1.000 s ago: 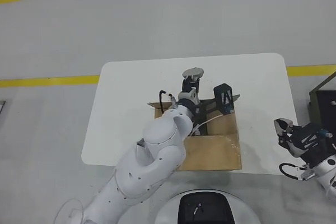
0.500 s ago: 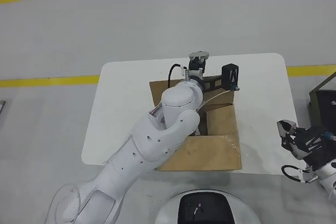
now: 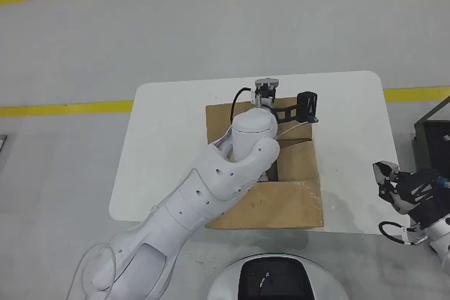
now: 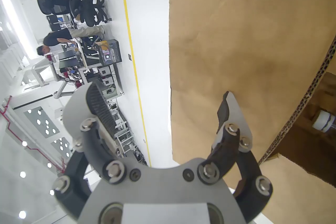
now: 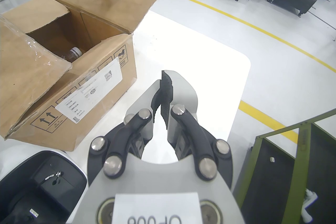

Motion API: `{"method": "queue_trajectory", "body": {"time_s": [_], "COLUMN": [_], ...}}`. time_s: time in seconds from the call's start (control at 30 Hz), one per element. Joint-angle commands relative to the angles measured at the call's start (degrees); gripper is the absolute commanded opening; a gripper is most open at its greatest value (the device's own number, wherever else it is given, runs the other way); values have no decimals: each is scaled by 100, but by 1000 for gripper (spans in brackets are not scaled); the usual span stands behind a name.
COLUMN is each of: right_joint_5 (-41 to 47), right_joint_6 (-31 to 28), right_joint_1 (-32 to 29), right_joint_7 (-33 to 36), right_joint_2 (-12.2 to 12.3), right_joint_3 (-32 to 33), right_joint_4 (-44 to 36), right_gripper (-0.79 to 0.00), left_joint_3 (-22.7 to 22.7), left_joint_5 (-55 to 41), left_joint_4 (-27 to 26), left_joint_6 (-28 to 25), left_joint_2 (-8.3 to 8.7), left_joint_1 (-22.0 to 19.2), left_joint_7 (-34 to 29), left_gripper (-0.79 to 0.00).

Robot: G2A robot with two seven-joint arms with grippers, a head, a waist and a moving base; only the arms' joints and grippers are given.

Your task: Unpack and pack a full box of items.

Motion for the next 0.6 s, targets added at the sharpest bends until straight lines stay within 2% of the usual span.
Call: {"method": "queue_trajectory", "body": {"time_s": [0.0,0.33,0.47,0.57], "right_joint_5": [8,99,480,793], "right_joint_6": [-9,23,-112,-373], "right_joint_1": [-6,15,32,75], "right_joint_7": [-18,-79,-221,-268], "right_joint_2": [-2,-17,-30,-26], "right_joint_3": [23,65,73,108], "right_joint_4": [28,60,119,181], "right_gripper": [-785,-785,-785,-785], "left_joint_3": [-5,-81,-457,-849], "left_joint_5": [40,312,203,12], "left_joint_4": [57,43,-321,-840], "left_joint_6": [6,-80,-98,-172], "left_joint_2": [-26,-112,-36,71], "left_joint_1": [22,72,266,612], "left_joint_7": [19,132,216,247], "left_gripper": [0,0,0,0]}}
